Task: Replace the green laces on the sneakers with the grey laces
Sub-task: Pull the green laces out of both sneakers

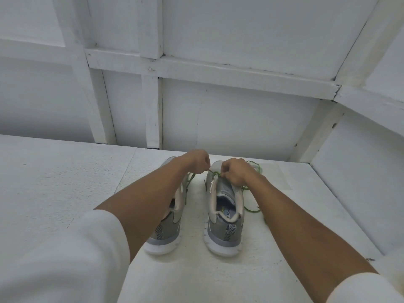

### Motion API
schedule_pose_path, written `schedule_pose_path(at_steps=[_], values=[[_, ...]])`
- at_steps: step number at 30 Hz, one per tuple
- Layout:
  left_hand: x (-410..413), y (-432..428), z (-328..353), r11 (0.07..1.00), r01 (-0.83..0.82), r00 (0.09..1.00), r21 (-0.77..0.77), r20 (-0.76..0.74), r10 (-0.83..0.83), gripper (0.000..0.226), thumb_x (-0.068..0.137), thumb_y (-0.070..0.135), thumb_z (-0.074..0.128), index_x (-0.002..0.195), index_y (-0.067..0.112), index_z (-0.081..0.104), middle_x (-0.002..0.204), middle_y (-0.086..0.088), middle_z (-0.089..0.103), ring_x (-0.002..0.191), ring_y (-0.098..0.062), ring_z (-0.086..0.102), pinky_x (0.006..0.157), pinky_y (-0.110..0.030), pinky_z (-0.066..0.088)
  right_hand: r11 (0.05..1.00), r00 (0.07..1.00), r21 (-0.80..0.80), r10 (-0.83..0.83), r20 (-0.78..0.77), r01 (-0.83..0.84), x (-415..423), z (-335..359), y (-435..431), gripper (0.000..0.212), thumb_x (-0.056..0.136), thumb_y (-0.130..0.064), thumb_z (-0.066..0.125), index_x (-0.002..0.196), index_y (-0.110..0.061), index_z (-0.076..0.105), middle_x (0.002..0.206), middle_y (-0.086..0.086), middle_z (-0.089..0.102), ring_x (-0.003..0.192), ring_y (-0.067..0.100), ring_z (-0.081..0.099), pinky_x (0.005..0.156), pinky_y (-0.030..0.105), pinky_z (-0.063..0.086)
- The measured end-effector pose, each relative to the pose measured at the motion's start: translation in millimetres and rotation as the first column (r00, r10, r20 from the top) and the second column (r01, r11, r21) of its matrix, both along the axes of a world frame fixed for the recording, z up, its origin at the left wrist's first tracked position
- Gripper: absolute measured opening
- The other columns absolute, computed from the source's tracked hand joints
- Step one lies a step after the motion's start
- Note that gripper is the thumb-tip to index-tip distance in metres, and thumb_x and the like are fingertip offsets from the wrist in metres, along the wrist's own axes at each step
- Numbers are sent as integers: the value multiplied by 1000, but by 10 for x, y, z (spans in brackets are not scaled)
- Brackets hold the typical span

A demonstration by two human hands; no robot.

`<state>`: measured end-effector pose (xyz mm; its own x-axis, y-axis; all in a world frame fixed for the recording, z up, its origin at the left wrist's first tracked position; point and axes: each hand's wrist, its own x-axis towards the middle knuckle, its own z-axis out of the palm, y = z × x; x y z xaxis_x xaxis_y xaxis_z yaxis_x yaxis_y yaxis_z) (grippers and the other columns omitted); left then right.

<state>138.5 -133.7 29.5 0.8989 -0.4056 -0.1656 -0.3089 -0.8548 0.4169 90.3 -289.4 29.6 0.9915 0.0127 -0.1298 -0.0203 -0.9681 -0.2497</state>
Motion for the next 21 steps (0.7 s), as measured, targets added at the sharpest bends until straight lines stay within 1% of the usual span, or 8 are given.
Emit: schedule_pose_path(at_steps=[2, 5, 7, 10, 12, 15, 18, 21], values=[[2, 32, 22, 1000, -6, 999, 9, 45, 6, 19, 89, 9, 56, 98, 11, 73, 97, -5, 70, 82, -20, 56, 72, -25, 45, 1000, 1000, -10, -8, -7, 8, -1, 3, 8, 14, 90, -18, 58, 98, -18, 69, 111, 6, 67, 101, 24, 59, 78, 25, 43], [-14, 51, 33, 999, -20, 997, 35, 70, 18, 25, 86, 2, 55, 99, 8, 75, 102, -7, 72, 92, -23, 63, 79, -30, 54, 999, 1000, -40, -29, -7, 29, 2, -7, 36, 15, 88, -15, 56, 96, -13, 69, 111, 10, 65, 101, 28, 60, 73, 26, 42], [-26, 51, 49, 999, -31, 997, 38, 74, 28, 26, 85, 3, 54, 101, 10, 74, 106, -7, 71, 101, -25, 63, 84, -32, 54, 998, 999, -52, -37, -6, 37, 6, -15, 58, 17, 87, -13, 54, 96, -12, 68, 112, 12, 65, 100, 29, 60, 72, 27, 42], [-47, 28, 71, 998, -48, 997, -32, 56, 49, 22, 86, 9, 58, 101, 17, 72, 108, -2, 69, 103, -22, 62, 80, -27, 50, 998, 999, -46, -36, -10, 36, 7, -15, 62, 17, 87, -12, 54, 95, -14, 69, 110, 10, 66, 98, 28, 61, 73, 28, 44], [-66, -14, 68, 994, -52, 999, -98, -7, 51, 19, 89, 15, 57, 101, 13, 72, 102, -4, 72, 97, -23, 66, 77, -27, 51, 999, 999, -24, -37, -14, 37, 5, -5, 44, 15, 87, -13, 56, 93, -15, 70, 108, 9, 68, 98, 27, 61, 74, 27, 46], [-103, -93, -7, 984, -74, 982, -161, -182, 44, 27, 92, 25, 58, 97, 2, 70, 89, -9, 74, 78, -26, 72, 67, -28, 56, 998, 999, 42, -44, -25, 45, 12, 12, 6, 10, 86, -17, 65, 92, -16, 73, 101, 7, 69, 90, 21, 58, 72, 25, 42], [-133, -147, -74, 975, -134, 964, -176, -249, 87, 33, 89, 37, 64, 83, 4, 66, 77, -8, 71, 59, -20, 65, 63, -28, 55, 997, 998, 71, -41, -38, 44, 3, 32, -24, 10, 86, -20, 69, 93, -16, 74, 92, 4, 66, 85, 18, 54, 70, 23, 38], [-129, -153, -95, 951, -208, 937, -228, -325, 128, 27, 89, 30, 63, 82, 3, 65, 71, -9, 67, 63, -24, 64, 69, -31, 58, 995, 998, 93, -43, -42, 47, -4, 47, -34, 7, 84, -14, 68, 86, -18, 74, 88, 3, 67, 83, 17, 55, 69, 22, 39]])
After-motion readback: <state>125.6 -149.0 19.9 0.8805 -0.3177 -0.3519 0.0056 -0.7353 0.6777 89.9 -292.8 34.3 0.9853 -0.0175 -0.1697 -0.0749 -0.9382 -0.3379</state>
